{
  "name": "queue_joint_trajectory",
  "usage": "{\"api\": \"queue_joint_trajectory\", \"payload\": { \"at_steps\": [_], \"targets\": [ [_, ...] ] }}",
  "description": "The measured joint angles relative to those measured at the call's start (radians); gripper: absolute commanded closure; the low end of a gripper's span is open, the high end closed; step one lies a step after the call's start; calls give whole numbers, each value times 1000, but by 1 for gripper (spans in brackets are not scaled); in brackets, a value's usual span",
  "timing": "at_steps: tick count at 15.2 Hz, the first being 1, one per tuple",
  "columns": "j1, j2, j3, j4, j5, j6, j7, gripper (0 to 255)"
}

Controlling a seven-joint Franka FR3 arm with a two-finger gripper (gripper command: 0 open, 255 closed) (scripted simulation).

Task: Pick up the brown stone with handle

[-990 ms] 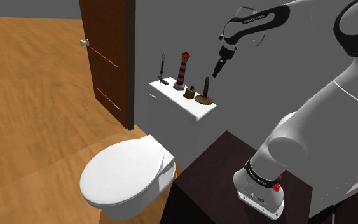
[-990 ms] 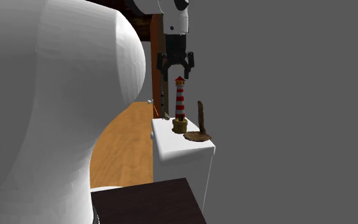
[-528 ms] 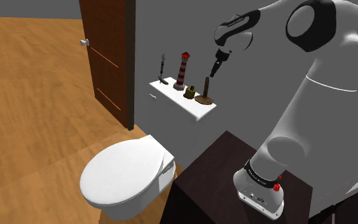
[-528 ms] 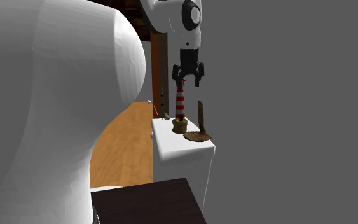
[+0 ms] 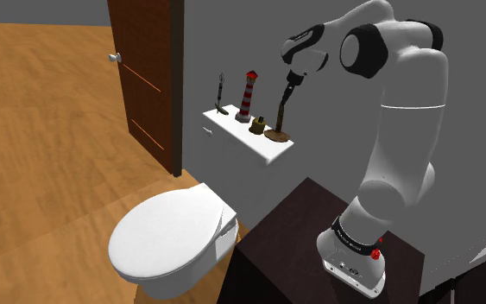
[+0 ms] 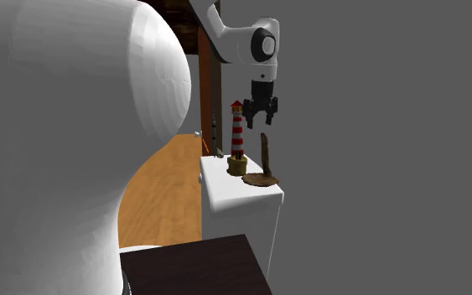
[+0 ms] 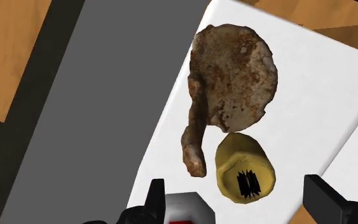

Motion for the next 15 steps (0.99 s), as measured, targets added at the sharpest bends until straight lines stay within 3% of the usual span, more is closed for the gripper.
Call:
{"api": "queue_joint_trajectory", "payload": {
  "at_steps": [9, 10, 15],
  "targets": [
    [-31, 77, 32, 43, 74, 51, -63, 0],
    [-22, 77, 33, 36, 73, 61, -56, 255],
    [-19, 102, 27, 23, 69, 119, -48, 255]
  ]
}}
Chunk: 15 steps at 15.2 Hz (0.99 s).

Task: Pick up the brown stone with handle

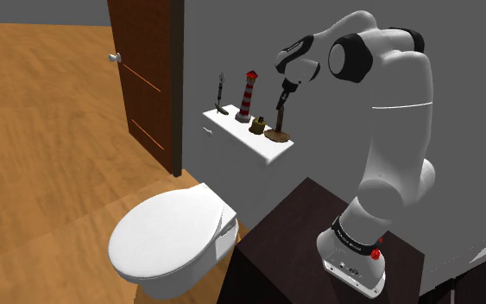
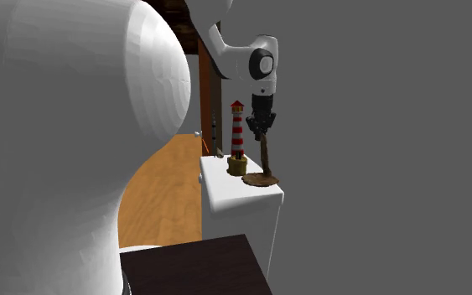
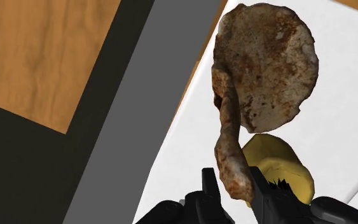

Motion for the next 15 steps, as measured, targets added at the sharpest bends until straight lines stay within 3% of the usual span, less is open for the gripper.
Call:
{"api": "queue_joint_trajectory", "payload": {
  "at_steps": [6, 15],
  "targets": [
    [-2, 0, 2, 2, -2, -7, -4, 255],
    [1, -38, -26, 33, -43, -115, 24, 255]
  ]
}}
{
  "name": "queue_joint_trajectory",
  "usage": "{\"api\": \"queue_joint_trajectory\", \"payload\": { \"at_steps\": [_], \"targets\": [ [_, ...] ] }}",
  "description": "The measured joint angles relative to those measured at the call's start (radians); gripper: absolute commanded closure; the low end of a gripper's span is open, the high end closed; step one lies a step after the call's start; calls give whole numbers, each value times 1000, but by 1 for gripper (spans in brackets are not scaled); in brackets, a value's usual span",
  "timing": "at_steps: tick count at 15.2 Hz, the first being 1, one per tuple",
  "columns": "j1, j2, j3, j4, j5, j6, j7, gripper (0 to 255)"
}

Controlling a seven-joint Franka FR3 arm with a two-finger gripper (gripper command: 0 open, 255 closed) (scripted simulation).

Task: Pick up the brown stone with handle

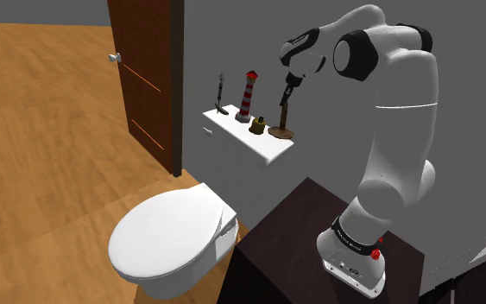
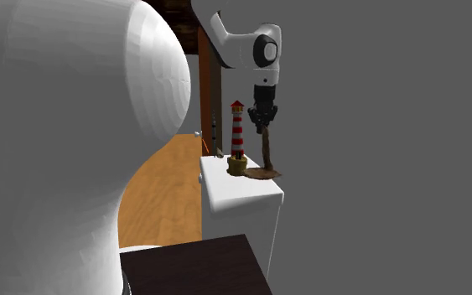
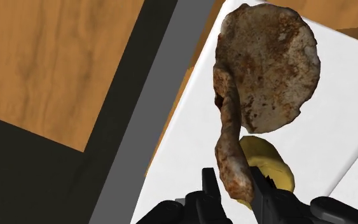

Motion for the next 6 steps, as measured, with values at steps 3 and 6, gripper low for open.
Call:
{"api": "queue_joint_trajectory", "payload": {
  "at_steps": [3, 6],
  "targets": [
    [5, -9, -6, 13, -11, -42, 12, 255],
    [9, -33, -16, 24, -21, -77, 12, 255]
  ]
}}
